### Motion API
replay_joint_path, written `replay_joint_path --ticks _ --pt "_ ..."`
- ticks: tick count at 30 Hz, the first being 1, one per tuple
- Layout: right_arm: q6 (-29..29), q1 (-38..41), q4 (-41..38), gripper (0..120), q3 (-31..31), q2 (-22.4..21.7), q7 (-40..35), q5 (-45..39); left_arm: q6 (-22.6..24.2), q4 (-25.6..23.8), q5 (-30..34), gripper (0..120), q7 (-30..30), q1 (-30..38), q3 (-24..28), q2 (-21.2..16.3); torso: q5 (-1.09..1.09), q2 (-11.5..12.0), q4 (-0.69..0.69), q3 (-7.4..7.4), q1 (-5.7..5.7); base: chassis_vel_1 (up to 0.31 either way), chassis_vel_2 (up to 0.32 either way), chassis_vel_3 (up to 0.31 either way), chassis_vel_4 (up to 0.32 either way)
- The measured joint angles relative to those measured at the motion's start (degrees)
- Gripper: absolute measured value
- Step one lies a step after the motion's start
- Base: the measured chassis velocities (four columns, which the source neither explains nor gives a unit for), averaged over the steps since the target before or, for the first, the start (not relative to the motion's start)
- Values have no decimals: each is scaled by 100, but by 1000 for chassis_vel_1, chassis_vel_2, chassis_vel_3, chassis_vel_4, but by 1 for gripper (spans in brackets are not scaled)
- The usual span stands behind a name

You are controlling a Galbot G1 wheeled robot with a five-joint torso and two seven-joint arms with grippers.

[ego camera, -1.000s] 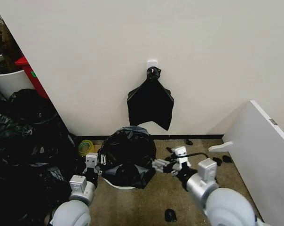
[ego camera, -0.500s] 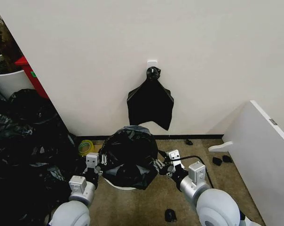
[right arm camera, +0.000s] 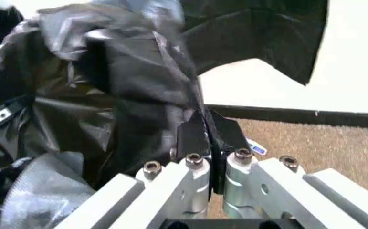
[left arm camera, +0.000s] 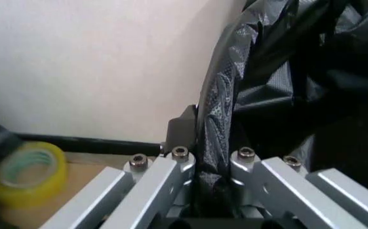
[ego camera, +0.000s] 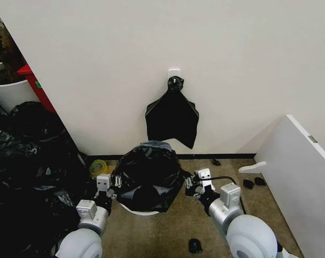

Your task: Place the garbage bag over the trash bin.

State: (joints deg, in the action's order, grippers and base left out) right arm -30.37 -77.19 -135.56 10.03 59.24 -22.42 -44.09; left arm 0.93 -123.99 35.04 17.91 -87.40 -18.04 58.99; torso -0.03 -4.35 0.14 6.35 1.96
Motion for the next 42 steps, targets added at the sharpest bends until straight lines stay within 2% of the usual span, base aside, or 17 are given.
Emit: replay_joint_path --ticks 2,3,5,8,16,19,23,30,33,36,37,40,41,42 --pt "-11 -70 -44 0 236 -11 -36 -334 -89 -20 462 3 -57 10 -44 10 0 0 0 0 0 0 0 0 0" --pt "-35 -137 -82 0 428 -48 -35 -590 -150 -50 892 3 -169 10 -92 -5 -1 0 0 0 0 0 0 0 0" --pt "-42 -157 -89 0 481 -61 -30 -661 -164 -75 1041 3 -228 4 -109 -17 0 0 0 0 0 0 0 0 0" --pt "-123 -306 -113 0 789 -146 180 -1236 -175 -221 1662 3 -430 -7 -131 6 0 0 1 0 0 0 0 0 0" --pt "-131 -474 -43 0 958 -113 743 -1391 -77 -317 2106 3 -378 4 -150 65 0 0 0 0 0 0 0 0 0" --pt "-109 -559 -17 0 978 -104 1003 -1376 -35 -374 2418 3 -175 21 -193 87 -1 0 0 0 0 0 0 0 0" --pt "-66 -604 38 0 880 -31 1149 -1313 27 -443 2700 3 -18 26 -211 102 0 0 1 0 0 0 0 0 0" --pt "83 -624 136 0 738 86 1230 -1184 112 -517 2833 3 150 12 -212 127 0 0 0 0 0 0 0 0 0" --pt "230 -688 189 6 771 87 1283 -1054 181 -518 2722 3 218 22 -202 115 0 0 0 0 0 0 0 0 0" --pt "416 -811 161 21 998 86 1372 -905 303 -519 2635 3 303 29 -197 94 0 0 0 0 0 0 0 0 0" --pt "416 -811 161 21 998 86 1372 -905 303 -519 2635 3 303 29 -197 94 0 0 0 0 0 0 0 0 0" --pt "508 -948 83 34 1283 112 1371 -795 402 -493 2565 3 385 48 -197 86 0 0 0 0 0 0 0 0 0" --pt "508 -948 83 34 1283 112 1371 -795 402 -493 2565 3 385 48 -197 86 0 0 0 0 0 0 0 0 0" --pt "516 -1019 50 41 1442 123 1362 -791 428 -466 2536 3 419 63 -198 82 1 0 0 0 0 0 0 0 0"
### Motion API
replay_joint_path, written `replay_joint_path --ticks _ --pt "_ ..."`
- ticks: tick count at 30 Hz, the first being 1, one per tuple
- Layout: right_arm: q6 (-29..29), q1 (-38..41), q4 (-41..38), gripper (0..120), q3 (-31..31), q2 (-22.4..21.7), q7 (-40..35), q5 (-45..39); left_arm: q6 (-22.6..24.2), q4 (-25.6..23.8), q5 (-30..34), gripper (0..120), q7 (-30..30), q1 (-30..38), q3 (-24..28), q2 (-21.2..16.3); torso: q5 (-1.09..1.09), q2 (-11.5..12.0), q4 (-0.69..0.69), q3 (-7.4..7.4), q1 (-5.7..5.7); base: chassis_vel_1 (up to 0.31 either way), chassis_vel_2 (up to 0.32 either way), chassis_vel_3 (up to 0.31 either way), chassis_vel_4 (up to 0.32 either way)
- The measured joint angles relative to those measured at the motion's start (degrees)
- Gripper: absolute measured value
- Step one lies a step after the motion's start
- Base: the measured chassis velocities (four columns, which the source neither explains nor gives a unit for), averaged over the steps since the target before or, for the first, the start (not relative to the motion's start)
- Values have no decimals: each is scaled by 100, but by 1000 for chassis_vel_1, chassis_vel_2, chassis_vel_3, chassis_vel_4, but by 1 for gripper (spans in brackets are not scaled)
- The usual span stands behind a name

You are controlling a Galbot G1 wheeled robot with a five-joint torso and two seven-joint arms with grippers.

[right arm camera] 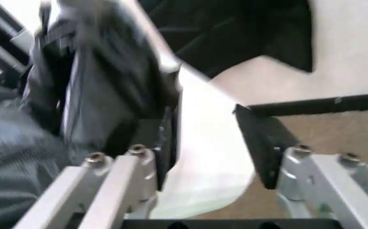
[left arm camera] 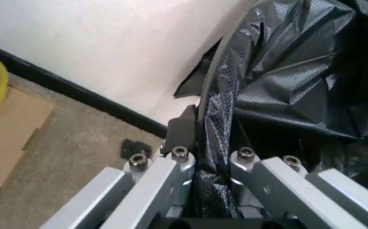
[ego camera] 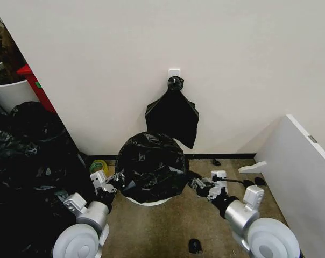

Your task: Place the garbage bag over the trash bin.

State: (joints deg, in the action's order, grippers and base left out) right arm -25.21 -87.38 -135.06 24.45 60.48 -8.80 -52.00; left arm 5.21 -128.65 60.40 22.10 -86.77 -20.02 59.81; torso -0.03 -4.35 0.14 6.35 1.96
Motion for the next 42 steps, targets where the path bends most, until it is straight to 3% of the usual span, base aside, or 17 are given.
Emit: replay_joint_path --ticks 10,13,17,19,29,42 --pt "-88 -381 -263 77 665 -99 25 -189 121 138 -281 3 159 140 19 -52 -1 0 1 0 0 0 0 0 0" --pt "-420 -347 -582 91 688 -304 300 -39 204 243 -1077 3 -3 192 -4 -74 -3 0 0 0 0 0 0 0 0" --pt "-685 -218 -739 98 493 -488 451 70 183 321 -1520 3 -178 211 -18 -98 -2 0 1 0 0 0 0 0 0" --pt "-883 22 -823 100 93 -675 499 47 149 330 -1838 3 -337 182 11 -149 -1 0 -1 0 0 0 0 0 0" --pt "-1232 601 -725 99 -974 -877 161 -303 -15 438 -2538 3 -618 115 297 -201 -1 0 2 0 0 0 0 0 0" --pt "-1410 1306 -36 54 -1698 -755 -115 -263 -263 475 -3092 3 -1130 -18 321 -269 0 0 0 0 0 0 0 0 0"
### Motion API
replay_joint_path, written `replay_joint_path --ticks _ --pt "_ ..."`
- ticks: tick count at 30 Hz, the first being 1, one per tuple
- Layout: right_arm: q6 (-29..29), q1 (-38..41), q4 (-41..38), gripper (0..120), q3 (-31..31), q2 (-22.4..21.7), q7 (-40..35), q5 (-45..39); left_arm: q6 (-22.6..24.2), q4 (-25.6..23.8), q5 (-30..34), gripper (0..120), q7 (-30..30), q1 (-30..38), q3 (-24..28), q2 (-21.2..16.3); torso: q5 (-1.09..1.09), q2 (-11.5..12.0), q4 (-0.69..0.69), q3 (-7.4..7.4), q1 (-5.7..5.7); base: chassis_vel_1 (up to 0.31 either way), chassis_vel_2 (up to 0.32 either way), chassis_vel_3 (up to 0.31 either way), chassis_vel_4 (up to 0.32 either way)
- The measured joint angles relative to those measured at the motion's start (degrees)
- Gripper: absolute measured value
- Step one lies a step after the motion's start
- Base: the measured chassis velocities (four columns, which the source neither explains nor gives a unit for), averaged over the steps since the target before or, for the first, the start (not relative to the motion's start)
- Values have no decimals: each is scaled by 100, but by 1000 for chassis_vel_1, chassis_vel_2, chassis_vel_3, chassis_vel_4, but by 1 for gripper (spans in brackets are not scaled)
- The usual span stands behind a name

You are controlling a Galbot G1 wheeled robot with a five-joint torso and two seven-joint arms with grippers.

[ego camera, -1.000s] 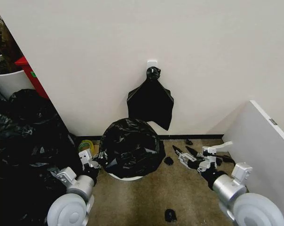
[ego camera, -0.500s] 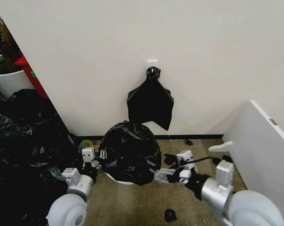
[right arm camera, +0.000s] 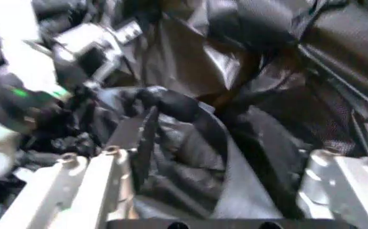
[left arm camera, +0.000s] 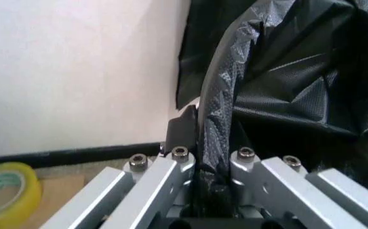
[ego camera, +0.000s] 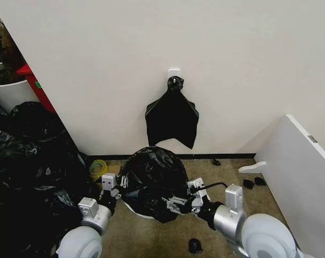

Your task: Place the garbage bag over the trash bin.

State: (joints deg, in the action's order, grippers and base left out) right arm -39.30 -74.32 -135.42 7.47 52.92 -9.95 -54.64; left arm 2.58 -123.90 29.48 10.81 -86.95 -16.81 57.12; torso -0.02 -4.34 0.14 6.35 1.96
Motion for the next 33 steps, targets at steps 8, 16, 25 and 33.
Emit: replay_joint_path --ticks 8,16,25,33 --pt "-117 114 222 25 -168 -52 27 246 -27 -85 -55 3 -83 -27 -12 -18 -1 0 0 0 0 0 0 0 0" --pt "5 51 193 0 -135 -160 164 536 5 -101 58 3 52 -6 15 4 -1 0 0 0 0 0 0 0 0" --pt "968 -242 35 0 -117 -234 891 1677 679 -212 1630 3 1003 214 -53 151 -1 0 0 0 0 0 0 0 0" --pt "3087 -607 435 0 -259 -344 2115 3614 1630 -493 3788 3 2113 539 -274 302 -2 0 1 0 0 0 0 0 0"
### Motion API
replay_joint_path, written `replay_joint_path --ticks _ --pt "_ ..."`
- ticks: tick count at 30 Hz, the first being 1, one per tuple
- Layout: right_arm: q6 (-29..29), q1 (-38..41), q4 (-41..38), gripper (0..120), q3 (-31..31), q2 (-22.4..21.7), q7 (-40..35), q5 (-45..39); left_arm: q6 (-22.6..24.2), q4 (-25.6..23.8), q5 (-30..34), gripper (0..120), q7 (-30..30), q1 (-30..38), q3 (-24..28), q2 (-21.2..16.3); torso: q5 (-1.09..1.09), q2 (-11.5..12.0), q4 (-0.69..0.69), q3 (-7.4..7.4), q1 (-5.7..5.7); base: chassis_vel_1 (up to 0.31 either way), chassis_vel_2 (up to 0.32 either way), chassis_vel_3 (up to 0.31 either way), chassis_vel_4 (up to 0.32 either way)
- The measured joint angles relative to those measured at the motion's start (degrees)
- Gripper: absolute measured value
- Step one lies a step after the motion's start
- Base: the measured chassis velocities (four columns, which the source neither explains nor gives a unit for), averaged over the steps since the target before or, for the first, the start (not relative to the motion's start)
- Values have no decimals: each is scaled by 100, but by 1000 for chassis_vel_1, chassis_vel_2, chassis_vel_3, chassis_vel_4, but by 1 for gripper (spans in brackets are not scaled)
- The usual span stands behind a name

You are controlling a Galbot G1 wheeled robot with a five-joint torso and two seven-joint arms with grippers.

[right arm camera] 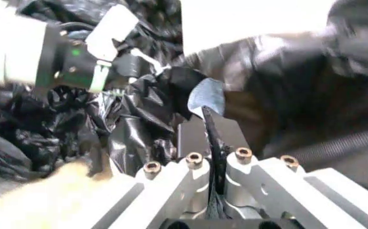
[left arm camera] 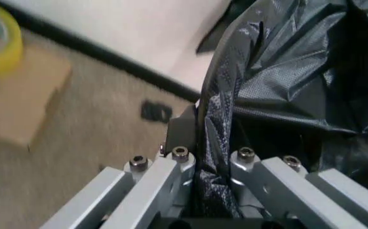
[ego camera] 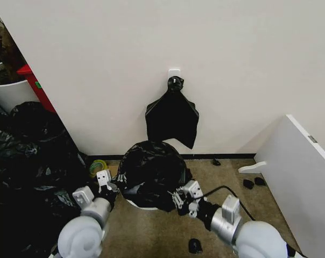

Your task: Place the garbage bag over the trash bin.

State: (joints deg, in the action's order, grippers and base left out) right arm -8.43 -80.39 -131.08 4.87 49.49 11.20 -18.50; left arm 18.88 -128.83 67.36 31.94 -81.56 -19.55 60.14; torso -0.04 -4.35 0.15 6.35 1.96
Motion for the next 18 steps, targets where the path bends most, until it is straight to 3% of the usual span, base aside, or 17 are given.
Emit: replay_joint_path --ticks 1,6,13,18 --pt "526 -44 172 0 8 0 255 277 72 -9 115 3 115 0 -21 16 2 0 -1 0 0 0 0 0 0" --pt "1303 -185 276 0 55 -35 731 460 128 67 225 3 411 12 -47 63 -1 0 -1 0 0 0 0 0 0" --pt "1666 -346 316 0 162 -62 1140 553 133 119 529 3 657 111 -68 76 -1 0 0 0 0 0 0 0 0" --pt "2088 -333 841 0 238 -25 1664 811 213 44 808 3 825 211 -87 28 2 0 -1 0 0 0 0 0 0"
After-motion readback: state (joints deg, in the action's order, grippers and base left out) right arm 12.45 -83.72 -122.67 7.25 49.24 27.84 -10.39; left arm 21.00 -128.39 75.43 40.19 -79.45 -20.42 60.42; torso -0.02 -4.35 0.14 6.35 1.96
